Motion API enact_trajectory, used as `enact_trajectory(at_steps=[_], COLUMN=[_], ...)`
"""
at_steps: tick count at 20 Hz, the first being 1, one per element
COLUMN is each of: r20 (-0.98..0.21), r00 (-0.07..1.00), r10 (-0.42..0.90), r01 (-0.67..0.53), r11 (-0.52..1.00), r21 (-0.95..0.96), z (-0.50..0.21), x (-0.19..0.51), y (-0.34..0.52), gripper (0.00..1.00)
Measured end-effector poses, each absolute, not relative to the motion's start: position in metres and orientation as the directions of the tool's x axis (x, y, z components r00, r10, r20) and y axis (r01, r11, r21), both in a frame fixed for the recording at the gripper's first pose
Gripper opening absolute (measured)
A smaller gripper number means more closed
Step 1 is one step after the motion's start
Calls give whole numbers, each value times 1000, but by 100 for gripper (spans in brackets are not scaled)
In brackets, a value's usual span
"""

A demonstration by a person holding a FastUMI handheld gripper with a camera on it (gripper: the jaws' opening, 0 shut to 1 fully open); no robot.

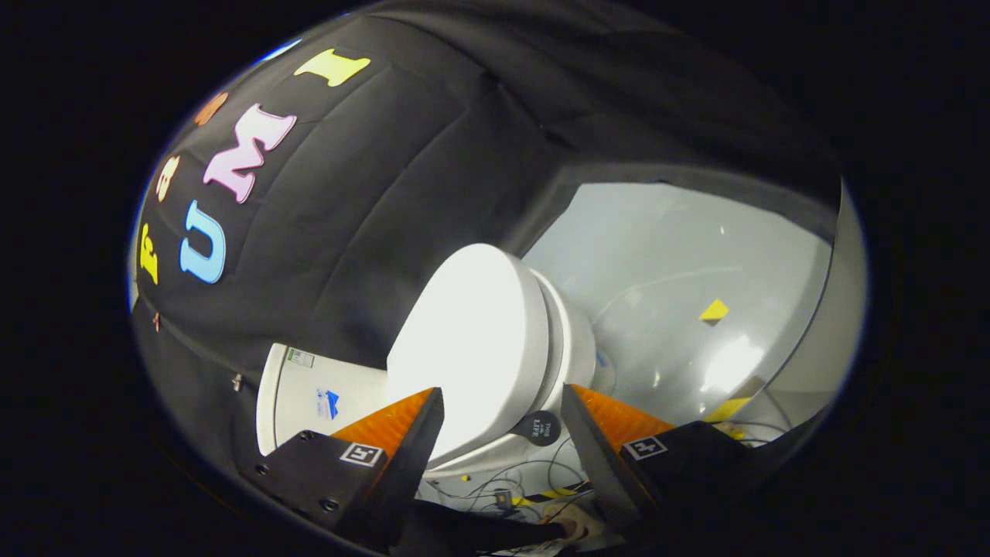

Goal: Open the toilet lid.

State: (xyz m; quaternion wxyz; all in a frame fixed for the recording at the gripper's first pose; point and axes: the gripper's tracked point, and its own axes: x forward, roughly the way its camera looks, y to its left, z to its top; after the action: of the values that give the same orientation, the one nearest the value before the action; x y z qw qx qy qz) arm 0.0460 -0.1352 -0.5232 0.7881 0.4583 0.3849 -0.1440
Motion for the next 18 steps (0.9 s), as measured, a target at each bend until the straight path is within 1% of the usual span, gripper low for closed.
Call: enact_trajectory(at_steps=[5, 7, 11, 12, 15, 17, 18], r20=[-761, -778, -777, -769, -755, -728, -709], r00=[626, 603, 592, 596, 604, 625, 640], r10=[174, 176, 216, 231, 257, 282, 298], r01=[624, 649, 661, 661, 660, 644, 630], r11=[473, 459, 422, 403, 370, 341, 326], r21=[622, 607, 621, 633, 654, 685, 705], z=[-570, -587, -606, -608, -614, -619, -617], x=[39, 33, 30, 31, 32, 38, 42], y=[-122, -121, -116, -114, -109, -101, -97], gripper=[97, 94, 94, 85, 84, 48, 48])
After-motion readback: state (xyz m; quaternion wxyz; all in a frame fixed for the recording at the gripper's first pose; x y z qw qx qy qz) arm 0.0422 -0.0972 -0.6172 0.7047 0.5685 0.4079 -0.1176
